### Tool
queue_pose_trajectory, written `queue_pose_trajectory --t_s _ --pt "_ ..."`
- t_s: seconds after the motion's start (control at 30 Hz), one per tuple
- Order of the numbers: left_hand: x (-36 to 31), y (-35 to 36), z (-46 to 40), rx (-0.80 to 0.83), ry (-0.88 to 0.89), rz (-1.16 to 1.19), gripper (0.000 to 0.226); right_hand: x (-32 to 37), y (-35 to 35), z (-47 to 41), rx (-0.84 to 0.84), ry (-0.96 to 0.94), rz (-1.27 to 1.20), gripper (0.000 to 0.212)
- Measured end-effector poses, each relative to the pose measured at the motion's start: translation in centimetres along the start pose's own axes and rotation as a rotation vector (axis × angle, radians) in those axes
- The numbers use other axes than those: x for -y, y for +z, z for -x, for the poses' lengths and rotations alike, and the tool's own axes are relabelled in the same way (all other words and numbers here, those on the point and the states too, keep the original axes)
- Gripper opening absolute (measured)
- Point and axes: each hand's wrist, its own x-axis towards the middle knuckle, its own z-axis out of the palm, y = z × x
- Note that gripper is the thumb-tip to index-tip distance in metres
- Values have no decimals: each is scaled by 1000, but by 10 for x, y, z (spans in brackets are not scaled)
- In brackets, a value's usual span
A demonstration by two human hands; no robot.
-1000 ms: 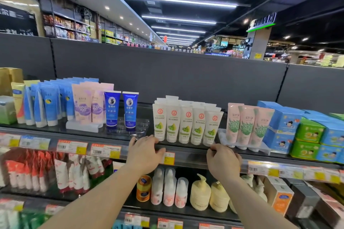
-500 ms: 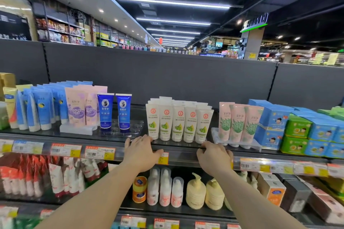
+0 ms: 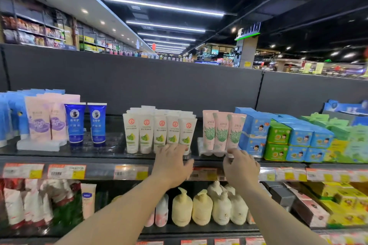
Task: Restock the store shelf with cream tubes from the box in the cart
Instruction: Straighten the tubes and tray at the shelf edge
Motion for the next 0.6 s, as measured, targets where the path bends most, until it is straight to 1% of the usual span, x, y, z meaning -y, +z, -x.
queue_pose_trajectory --t_s 0.1,0.17,0.27,0.33,0.47,0.6 --pt "-26 15 -10 108 -2 -9 53 -23 -4 -10 0 90 69 36" --pt "-36 23 -15 152 -16 -33 59 -33 -2 -13 64 120 100 38" --pt "-47 32 -20 205 -30 -106 62 -43 4 -19 135 106 129 44" --pt "-51 36 -23 212 -39 -154 63 -45 6 -26 140 77 151 42" --pt "-51 42 -24 184 -69 -153 65 -43 9 -35 176 49 152 33" --pt "-48 44 -24 165 -69 -139 66 -41 9 -38 155 51 132 33"
